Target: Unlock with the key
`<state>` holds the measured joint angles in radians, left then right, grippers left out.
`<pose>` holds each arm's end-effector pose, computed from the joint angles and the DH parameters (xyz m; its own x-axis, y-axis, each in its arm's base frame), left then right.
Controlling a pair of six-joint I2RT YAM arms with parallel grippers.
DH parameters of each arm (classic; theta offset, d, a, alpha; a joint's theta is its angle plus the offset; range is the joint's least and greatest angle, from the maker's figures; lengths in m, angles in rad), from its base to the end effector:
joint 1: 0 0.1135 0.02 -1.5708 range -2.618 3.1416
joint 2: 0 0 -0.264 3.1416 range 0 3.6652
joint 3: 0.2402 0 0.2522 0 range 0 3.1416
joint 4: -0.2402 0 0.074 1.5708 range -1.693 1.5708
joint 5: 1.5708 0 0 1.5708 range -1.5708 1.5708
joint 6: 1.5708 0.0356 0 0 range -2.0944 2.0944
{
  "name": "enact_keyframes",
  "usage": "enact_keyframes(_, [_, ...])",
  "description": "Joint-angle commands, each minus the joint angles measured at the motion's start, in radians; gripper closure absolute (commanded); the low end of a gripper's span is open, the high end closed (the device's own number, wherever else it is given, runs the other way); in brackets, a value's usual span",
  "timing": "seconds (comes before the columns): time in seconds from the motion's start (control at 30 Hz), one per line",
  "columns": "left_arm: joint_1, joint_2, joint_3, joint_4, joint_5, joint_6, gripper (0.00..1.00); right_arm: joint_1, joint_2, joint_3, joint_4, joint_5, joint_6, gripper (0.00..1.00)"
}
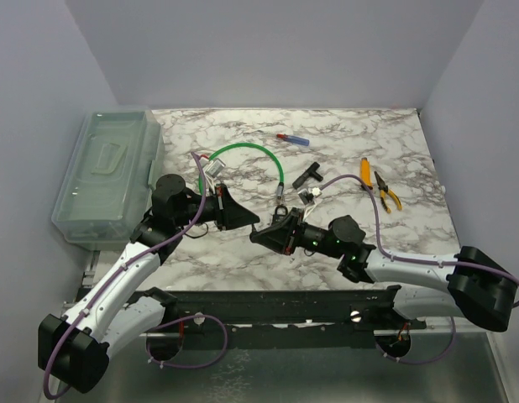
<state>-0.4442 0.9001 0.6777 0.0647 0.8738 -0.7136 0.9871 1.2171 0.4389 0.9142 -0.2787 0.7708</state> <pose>0.1722 -0.1122 0.3096 -0.7353 -0.1154 -0.6678 0.6327 0.2363 -0.7375 0.1309 0.2160 0.2466 -0.6100 0.2919 -0.7367 -0.7353 0.1381 0.6635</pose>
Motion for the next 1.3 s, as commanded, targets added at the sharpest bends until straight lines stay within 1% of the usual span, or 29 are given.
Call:
enact_keyframes(0.0, [0.007,-0.007,0.005,-0.008,-0.014,0.016,1.0,-0.005,0.013,0.017,0.041,-0.017,0.006,0.9])
enact_keyframes(0.03, [0.007,-0.008,0.005,-0.008,-0.02,0.016,1.0,-0.005,0.013,0.015,0.041,-0.013,0.009,0.94])
enact_keyframes(0.07, [0.007,-0.005,0.004,-0.009,-0.025,0.017,0.96,-0.005,0.013,0.014,0.039,-0.008,0.012,0.98])
enact_keyframes(0.17, [0.008,-0.002,0.003,-0.019,-0.039,0.027,0.7,-0.007,-0.004,0.003,0.022,0.026,0.026,1.0])
enact_keyframes(0.27, [0.009,0.003,0.006,-0.044,-0.073,0.041,0.45,-0.007,-0.047,-0.008,-0.068,0.089,0.039,1.0])
enact_keyframes(0.33, [0.009,0.006,0.01,-0.062,-0.1,0.054,0.3,-0.007,-0.082,-0.028,-0.123,0.124,0.045,1.0])
enact_keyframes(0.37, [0.009,0.008,0.012,-0.075,-0.114,0.061,0.24,-0.007,-0.104,-0.043,-0.146,0.14,0.053,1.0])
enact_keyframes(0.4, [0.009,0.009,0.014,-0.094,-0.13,0.071,0.2,-0.008,-0.123,-0.056,-0.169,0.153,0.06,1.0])
enact_keyframes(0.5, [0.008,0.021,0.024,-0.14,-0.189,0.101,0.18,-0.011,-0.188,-0.091,-0.253,0.201,0.086,1.0])
enact_keyframes(0.6, [0.009,0.042,0.042,-0.196,-0.27,0.135,0.18,-0.018,-0.255,-0.105,-0.394,0.269,0.125,1.0])
enact_keyframes(0.7, [0.009,0.066,0.057,-0.242,-0.373,0.166,0.2,-0.031,-0.315,-0.104,-0.579,0.363,0.166,1.0])
enact_keyframes(0.77, [0.008,0.083,0.064,-0.247,-0.396,0.165,0.23,-0.066,-0.359,-0.104,-0.673,0.37,0.175,1.0])
enact_keyframes(0.8, [0.007,0.092,0.068,-0.247,-0.405,0.156,0.24,-0.099,-0.382,-0.1,-0.72,0.354,0.175,1.0])
enact_keyframes(0.9, [-0.02,0.122,0.074,-0.248,-0.464,0.126,0.27,-0.256,-0.443,-0.069,-0.854,0.254,0.143,1.0])
enact_keyframes(0.97, [-0.068,0.144,0.088,-0.258,-0.568,0.116,0.27,-0.339,-0.474,-0.047,-0.906,0.181,0.112,1.0])
enact_keyframes(1.0, [-0.109,0.162,0.099,-0.263,-0.633,0.118,0.27,-0.384,-0.482,-0.042,-0.909,0.127,0.098,1.0])
enact_keyframes(1.1, [-0.249,0.249,0.165,-0.299,-0.83,0.13,0.27,-0.529,-0.481,-0.057,-0.871,-0.079,0.098,1.0])
enact_keyframes(1.17, [-0.298,0.324,0.218,-0.327,-0.918,0.119,0.27,-0.571,-0.479,-0.071,-0.85,-0.164,0.106,1.0])
enact_keyframes(1.27, [-0.326,0.426,0.283,-0.353,-0.944,0.132,0.2,-0.576,-0.507,-0.072,-0.878,-0.159,0.099,1.0])
